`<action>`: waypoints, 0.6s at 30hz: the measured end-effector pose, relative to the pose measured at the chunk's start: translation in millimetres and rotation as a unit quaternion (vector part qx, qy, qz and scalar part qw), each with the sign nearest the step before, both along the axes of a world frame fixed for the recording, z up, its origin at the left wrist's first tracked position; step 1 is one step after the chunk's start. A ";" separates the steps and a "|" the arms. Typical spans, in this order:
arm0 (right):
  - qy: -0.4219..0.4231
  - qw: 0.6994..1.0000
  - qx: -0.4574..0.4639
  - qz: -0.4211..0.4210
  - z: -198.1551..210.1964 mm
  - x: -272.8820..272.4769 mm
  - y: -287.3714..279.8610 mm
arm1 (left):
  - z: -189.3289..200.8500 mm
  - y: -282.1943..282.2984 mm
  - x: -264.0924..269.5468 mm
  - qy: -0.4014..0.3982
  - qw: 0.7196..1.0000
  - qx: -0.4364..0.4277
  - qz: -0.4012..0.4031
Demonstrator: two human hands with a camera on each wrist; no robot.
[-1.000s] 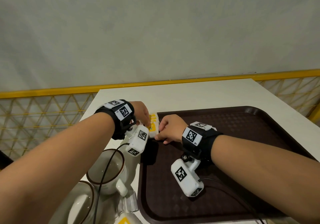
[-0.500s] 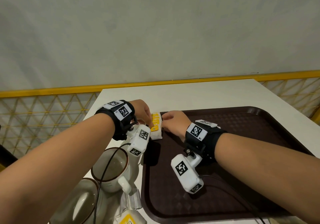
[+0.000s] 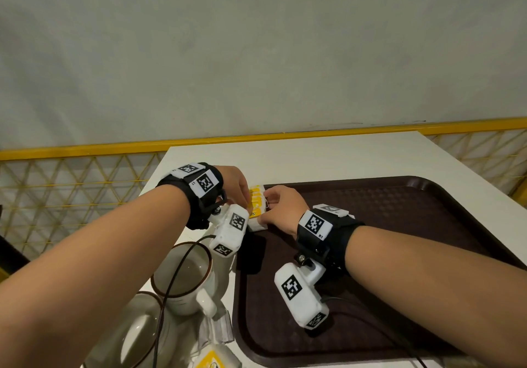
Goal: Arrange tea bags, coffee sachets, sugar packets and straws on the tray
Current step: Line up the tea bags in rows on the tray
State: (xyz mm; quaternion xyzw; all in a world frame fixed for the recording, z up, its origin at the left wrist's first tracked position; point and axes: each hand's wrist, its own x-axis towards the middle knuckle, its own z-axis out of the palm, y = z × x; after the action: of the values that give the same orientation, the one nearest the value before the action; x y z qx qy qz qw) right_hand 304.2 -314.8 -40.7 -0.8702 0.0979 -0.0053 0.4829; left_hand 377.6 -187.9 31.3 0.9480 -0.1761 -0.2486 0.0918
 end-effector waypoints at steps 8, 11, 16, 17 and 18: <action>0.003 1.000 -0.027 0.010 -0.8 2.2 -1.0 | -7.7 -8.7 -0.2 -0.004 0.998 0.054 -0.015; 0.000 1.000 -0.023 0.009 -0.6 1.1 -0.8 | -7.3 -9.3 3.3 -0.009 0.999 0.033 -0.010; -0.014 0.999 -0.035 0.014 7.2 -6.5 -4.1 | -5.9 -10.3 5.9 -0.020 1.000 0.017 -0.003; -0.016 0.998 -0.054 0.028 8.9 -8.1 -4.7 | -6.3 -10.7 6.2 -0.018 1.000 0.015 -0.002; -0.018 0.996 -0.076 0.045 9.9 -9.3 -4.8 | -7.0 -10.8 6.4 -0.015 1.000 0.012 0.001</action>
State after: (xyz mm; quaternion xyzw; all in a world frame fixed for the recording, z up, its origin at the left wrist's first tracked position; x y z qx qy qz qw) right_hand 294.9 -319.6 -30.8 -0.9077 0.0493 -0.0071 0.4167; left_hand 384.0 -198.7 24.3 0.9528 -0.1736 -0.2363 0.0785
